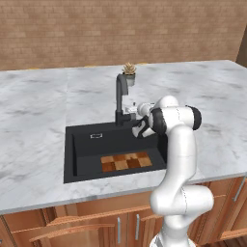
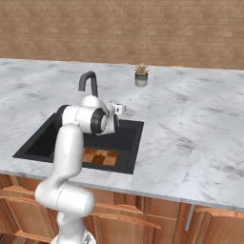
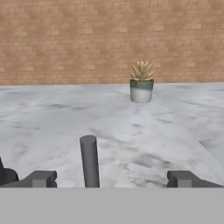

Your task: Turn on the sink faucet with hot water and rinse the cutting board for ten seconds, then turn off the faucet. Push the cutting board to reach the water if necessary.

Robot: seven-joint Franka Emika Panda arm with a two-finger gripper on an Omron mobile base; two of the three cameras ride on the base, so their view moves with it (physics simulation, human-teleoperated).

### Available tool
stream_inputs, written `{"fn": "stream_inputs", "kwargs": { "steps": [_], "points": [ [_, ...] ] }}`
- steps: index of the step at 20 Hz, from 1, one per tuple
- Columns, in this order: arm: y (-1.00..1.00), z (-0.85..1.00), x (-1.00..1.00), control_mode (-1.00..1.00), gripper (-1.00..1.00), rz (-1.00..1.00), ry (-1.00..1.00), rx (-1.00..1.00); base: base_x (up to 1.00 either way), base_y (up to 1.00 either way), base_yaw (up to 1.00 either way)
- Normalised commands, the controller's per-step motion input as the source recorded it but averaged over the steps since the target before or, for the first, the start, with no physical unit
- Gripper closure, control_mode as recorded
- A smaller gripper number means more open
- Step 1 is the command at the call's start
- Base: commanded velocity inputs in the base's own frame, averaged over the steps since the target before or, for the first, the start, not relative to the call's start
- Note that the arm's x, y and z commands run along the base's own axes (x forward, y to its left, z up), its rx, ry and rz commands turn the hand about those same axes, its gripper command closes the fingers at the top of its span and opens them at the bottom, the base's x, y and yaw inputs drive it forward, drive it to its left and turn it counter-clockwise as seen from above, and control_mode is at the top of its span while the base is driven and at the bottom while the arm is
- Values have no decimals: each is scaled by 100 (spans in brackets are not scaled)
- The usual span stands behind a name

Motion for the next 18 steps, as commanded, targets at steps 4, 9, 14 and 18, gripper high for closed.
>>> {"fn": "stream_inputs", "kwargs": {
  "steps": [4,9,14,18],
  "points": [
    [0,-2,19,-100,-100,0,0,0,0,0,0],
    [0,-4,14,-100,-100,0,0,0,0,0,0],
    [0,-10,9,-100,-100,0,0,0,0,0,0],
    [1,-9,5,-100,-100,0,0,0,0,0,0]
  ]
}}
